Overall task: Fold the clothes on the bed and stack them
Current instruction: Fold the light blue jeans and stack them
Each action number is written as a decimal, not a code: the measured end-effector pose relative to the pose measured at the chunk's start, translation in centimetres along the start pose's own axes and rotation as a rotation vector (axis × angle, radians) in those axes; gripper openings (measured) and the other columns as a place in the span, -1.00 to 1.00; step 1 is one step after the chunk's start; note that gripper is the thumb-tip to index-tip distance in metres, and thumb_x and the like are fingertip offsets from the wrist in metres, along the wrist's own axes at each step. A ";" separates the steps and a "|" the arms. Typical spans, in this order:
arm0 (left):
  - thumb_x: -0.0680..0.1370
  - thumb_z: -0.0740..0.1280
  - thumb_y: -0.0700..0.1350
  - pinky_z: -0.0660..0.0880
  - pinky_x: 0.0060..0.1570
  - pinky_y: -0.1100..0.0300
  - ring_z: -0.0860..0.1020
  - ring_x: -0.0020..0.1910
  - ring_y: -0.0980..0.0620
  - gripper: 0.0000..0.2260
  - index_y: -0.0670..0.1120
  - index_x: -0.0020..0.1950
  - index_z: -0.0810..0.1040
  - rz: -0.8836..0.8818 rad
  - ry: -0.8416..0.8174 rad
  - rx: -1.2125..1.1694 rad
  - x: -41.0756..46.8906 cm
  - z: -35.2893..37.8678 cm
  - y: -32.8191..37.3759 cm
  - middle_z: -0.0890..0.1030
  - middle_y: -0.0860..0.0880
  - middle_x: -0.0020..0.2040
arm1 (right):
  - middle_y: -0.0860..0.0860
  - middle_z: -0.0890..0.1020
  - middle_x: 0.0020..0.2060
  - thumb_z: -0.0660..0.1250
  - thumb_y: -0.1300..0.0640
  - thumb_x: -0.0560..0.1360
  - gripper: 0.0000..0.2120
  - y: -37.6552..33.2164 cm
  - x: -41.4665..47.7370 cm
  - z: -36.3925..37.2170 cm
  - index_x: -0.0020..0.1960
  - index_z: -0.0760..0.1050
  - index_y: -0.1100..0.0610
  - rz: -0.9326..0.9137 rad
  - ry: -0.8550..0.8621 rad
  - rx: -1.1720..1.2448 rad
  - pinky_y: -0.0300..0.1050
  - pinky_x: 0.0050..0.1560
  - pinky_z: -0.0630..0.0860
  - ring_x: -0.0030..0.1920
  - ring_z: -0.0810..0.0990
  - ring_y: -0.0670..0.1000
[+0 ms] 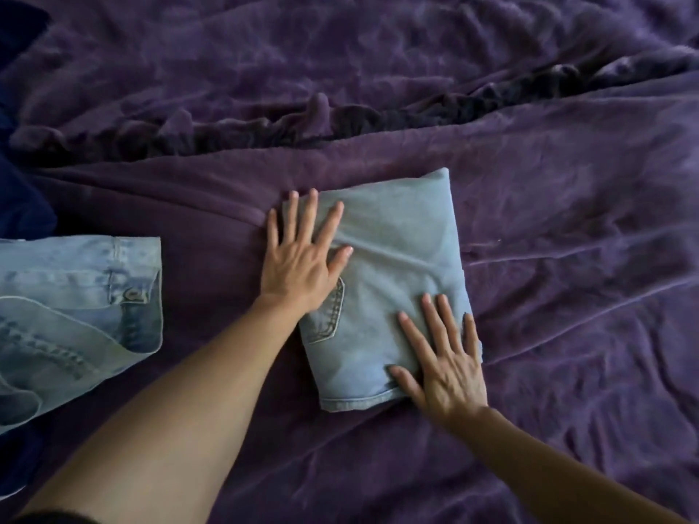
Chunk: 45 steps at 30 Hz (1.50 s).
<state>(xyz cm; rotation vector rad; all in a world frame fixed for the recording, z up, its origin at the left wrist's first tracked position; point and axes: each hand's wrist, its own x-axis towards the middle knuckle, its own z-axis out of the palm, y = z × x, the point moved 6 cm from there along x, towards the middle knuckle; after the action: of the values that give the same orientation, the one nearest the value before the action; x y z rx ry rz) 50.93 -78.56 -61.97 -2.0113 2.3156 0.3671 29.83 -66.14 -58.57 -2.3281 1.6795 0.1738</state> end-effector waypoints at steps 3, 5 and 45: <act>0.57 -0.07 0.26 -0.01 0.46 -0.24 -0.04 0.54 -0.23 -0.41 0.06 0.57 0.00 0.005 -0.002 -0.001 0.1 -0.6 0.5 0.00 -0.17 0.57 | 0.10 0.14 0.54 0.04 -0.37 0.51 -0.33 0.4 0.1 0.4 0.53 0.14 -0.06 -0.005 -0.011 0.009 0.35 0.41 0.13 0.54 0.08 0.14; 0.58 0.00 0.22 0.05 0.45 -0.22 0.00 0.53 -0.26 -0.41 0.02 0.56 0.06 -0.055 0.039 -0.051 -1.5 -1.9 0.7 0.01 -0.22 0.56 | 0.06 0.11 0.55 0.01 -0.38 0.52 -0.33 0.4 -0.2 -0.6 0.53 0.13 -0.09 -0.010 -0.023 0.053 0.33 0.40 0.17 0.55 0.05 0.11; 0.56 0.30 -0.06 0.37 0.01 0.04 0.49 0.05 -0.29 -0.52 -0.09 0.46 0.32 -0.199 0.109 -0.868 -3.0 -13.9 69.3 0.42 -0.25 0.12 | -0.01 0.35 0.31 0.23 -0.36 0.44 -0.30 61.2 -22.5 -27.1 0.48 0.02 -0.30 0.589 0.264 0.268 0.00 0.00 0.51 0.17 0.50 0.13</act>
<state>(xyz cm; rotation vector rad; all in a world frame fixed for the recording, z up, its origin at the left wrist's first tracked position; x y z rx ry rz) -15.03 -69.98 -37.89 -2.6058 2.1749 1.4824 -36.76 -71.29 -35.80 -1.6701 2.3151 -0.2464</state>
